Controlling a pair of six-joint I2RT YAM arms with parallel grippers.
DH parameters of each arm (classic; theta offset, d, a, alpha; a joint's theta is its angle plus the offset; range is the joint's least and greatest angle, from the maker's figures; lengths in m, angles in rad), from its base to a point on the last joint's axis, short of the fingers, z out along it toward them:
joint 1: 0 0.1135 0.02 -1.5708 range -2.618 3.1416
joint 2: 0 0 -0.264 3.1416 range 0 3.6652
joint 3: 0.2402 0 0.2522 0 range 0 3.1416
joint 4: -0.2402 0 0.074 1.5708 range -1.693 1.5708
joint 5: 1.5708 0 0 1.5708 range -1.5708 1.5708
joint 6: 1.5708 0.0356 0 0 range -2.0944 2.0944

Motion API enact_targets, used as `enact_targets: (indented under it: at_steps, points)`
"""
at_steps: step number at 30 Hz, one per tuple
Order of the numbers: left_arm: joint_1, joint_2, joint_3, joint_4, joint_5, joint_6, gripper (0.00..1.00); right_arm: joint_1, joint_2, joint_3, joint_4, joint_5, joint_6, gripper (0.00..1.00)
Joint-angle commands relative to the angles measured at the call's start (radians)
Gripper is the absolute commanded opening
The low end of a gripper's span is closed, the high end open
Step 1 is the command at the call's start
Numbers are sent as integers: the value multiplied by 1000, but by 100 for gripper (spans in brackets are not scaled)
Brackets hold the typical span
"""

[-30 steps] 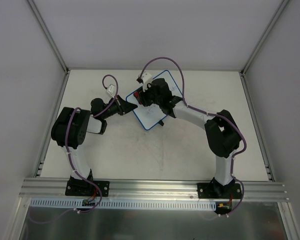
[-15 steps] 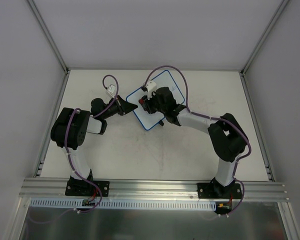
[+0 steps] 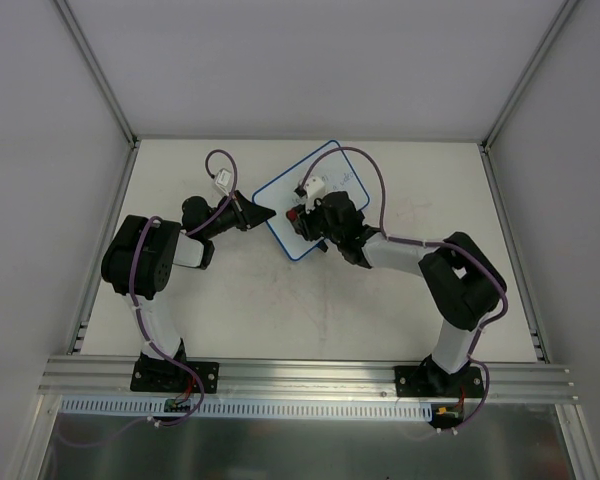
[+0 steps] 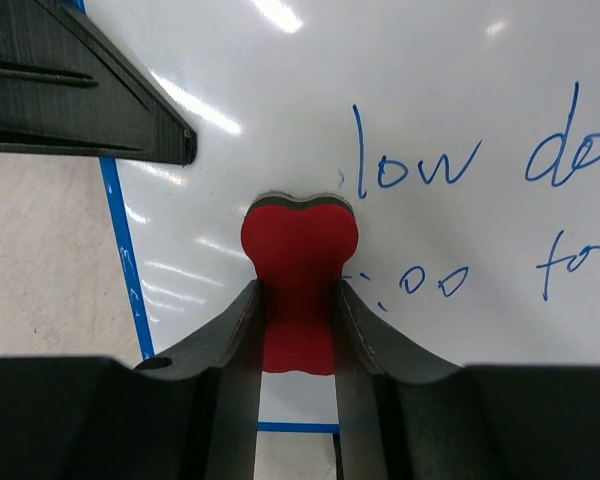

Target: Erase the whiteboard

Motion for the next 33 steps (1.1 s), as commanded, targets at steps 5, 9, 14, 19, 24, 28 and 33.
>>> enact_targets:
  at_steps: [5,9,14,19,24,28,33]
  points:
    - [-21,-34,4,299,52,84,0,-18,-1,-112,-41,8,50,0]
    - [-21,-32,7,299,56,81,0,-26,-13,-153,-24,7,63,0]
    - [-23,-32,12,297,59,78,0,-34,-15,-156,-13,3,68,0]
    - [-23,-30,18,288,69,78,0,-37,5,-90,-31,-23,66,0]
    - [-26,-40,16,269,75,95,0,-38,39,48,-97,-61,48,0]
    - [-29,-50,19,240,78,115,0,-44,80,158,-149,-100,36,0]
    - [-37,-70,23,174,78,158,0,-49,119,265,-191,-118,27,0]
